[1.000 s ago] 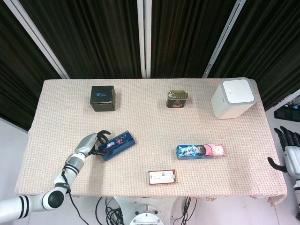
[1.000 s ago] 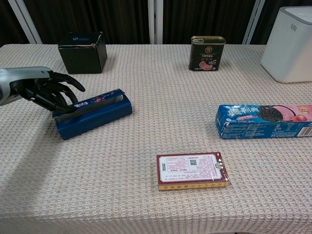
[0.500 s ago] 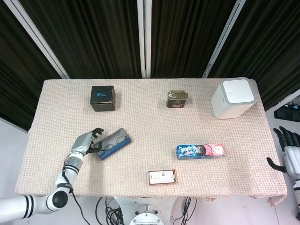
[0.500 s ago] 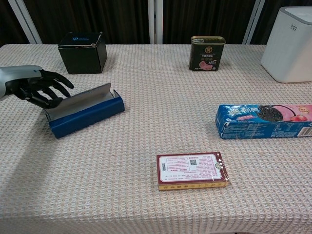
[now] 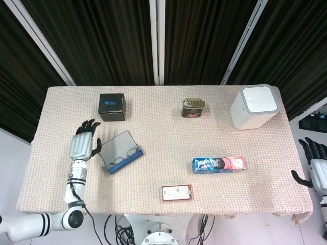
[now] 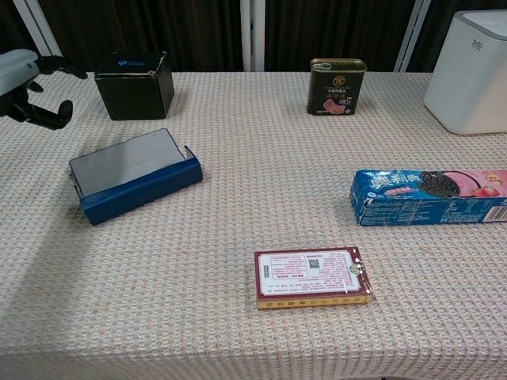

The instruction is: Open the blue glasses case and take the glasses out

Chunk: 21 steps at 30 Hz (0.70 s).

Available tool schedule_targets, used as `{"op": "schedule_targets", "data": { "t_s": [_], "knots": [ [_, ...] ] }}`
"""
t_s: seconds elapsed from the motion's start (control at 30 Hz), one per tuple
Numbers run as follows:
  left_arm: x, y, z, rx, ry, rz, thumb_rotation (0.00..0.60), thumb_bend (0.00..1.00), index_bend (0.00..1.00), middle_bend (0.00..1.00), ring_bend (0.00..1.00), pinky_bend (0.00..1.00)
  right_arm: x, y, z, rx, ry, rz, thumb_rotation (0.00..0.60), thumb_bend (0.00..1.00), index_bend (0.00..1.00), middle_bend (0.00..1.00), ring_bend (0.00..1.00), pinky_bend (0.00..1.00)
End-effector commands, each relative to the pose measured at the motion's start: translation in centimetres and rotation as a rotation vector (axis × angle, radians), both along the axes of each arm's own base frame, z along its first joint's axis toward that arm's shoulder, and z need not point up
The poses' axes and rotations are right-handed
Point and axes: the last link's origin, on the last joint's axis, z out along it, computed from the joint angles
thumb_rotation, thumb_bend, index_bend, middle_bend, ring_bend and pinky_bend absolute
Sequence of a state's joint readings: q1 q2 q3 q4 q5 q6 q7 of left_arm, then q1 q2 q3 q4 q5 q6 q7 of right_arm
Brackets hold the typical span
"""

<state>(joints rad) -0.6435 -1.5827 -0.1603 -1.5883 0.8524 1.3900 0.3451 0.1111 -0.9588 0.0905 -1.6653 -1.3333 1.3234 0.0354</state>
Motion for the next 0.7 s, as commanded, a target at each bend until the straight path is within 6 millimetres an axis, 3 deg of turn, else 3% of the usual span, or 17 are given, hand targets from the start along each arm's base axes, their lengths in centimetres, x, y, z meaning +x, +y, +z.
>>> {"op": "schedule_targets", "data": {
  "t_s": [0.03,0.17,0.33,0.5,0.7],
  "knots": [
    [-0.1,-1.1,0.7,0.039,-0.006,-0.107,0.600,0.55,0.16,0.05,0.00,0.13,0.0,0.0,0.1,-0.004,-0.001,0.001,0.600,0.24,0.00,0.00,0.00,0.00],
    [-0.5,-2.4,1.7,-0.043,-0.008,-0.221,0.600,0.54,0.16,0.12,0.01,0.17,0.0,0.0,0.0,-0.006,-0.002,0.004,0.600,0.24,0.00,0.00,0.00,0.00],
    [-1.3,-4.2,2.1,-0.189,0.067,-0.355,0.600,0.54,0.17,0.13,0.03,0.20,0.1,0.0,-0.1,-0.003,0.000,0.004,0.600,0.24,0.00,0.00,0.00,0.00],
    [-2.5,-6.0,2.5,-0.324,0.196,-0.380,0.600,0.53,0.17,0.17,0.03,0.20,0.3,0.1,0.0,-0.006,0.004,0.008,0.600,0.24,0.00,0.00,0.00,0.00],
    [-2.7,-7.1,2.0,-0.398,0.182,-0.360,0.600,0.54,0.15,0.19,0.03,0.19,0.3,0.1,-0.2,0.001,0.002,0.003,0.600,0.24,0.00,0.00,0.00,0.00]
  ]
}}
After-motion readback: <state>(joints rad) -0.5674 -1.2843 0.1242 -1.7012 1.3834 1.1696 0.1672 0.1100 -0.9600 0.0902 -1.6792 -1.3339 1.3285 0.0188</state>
